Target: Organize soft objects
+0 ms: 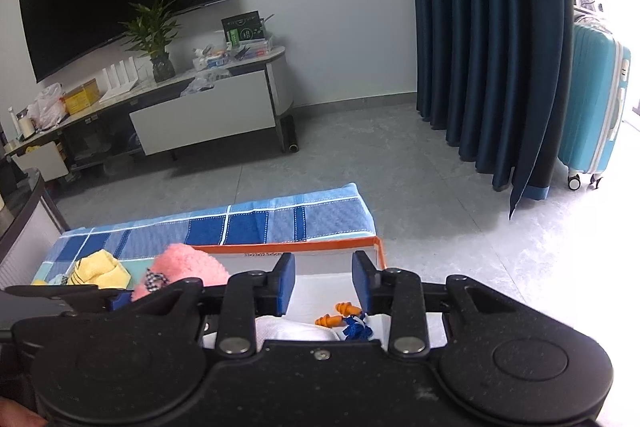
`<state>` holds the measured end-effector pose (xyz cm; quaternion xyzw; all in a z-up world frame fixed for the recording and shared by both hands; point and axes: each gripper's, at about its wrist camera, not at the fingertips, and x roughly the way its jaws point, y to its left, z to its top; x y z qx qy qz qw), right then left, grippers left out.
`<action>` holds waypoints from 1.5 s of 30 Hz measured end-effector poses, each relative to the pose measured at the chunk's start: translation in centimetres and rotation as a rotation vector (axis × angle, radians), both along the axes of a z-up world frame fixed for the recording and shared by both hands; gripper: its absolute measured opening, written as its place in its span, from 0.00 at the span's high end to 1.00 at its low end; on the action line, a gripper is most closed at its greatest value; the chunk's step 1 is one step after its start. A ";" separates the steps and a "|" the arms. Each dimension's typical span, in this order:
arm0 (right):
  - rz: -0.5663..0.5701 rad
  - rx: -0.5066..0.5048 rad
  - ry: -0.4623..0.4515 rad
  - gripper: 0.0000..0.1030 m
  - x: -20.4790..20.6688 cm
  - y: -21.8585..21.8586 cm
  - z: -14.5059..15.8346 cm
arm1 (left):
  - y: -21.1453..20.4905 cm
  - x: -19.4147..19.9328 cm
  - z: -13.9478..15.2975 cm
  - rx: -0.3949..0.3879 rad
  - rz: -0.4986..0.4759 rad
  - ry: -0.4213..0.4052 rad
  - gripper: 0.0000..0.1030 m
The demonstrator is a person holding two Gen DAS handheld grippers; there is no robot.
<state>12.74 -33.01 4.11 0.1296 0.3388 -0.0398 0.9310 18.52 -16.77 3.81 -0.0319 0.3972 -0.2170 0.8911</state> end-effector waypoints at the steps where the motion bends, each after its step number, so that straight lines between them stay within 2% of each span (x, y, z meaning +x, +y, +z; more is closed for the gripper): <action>1: -0.005 0.002 -0.005 0.62 -0.1 -0.2 0.1 | -0.1 0.1 -0.1 -0.009 -0.007 0.006 0.35; 2: -0.009 0.001 -0.010 0.62 -0.4 -0.3 0.3 | -0.2 0.2 -0.1 -0.010 -0.013 0.012 0.25; 7: -0.031 0.001 -0.032 0.62 -1.2 -0.6 1.0 | 0.3 -0.2 0.4 -0.014 0.000 -0.011 0.16; 16: 0.000 0.012 -0.046 0.62 -2.5 0.8 2.1 | 3.4 -1.3 1.4 0.044 0.125 -0.009 0.16; 26: 0.056 0.018 -0.048 0.62 -4.2 3.7 3.0 | 8.2 -4.0 2.1 0.045 0.245 0.005 0.16; 38: 0.144 0.025 -0.028 0.62 -4.6 8.2 2.8 | 12.3 -6.6 2.6 0.076 0.338 0.001 0.16; 45: 0.200 0.027 -0.005 0.62 -4.5 10.8 2.4 | 15.0 -8.1 2.3 0.067 0.387 0.003 0.16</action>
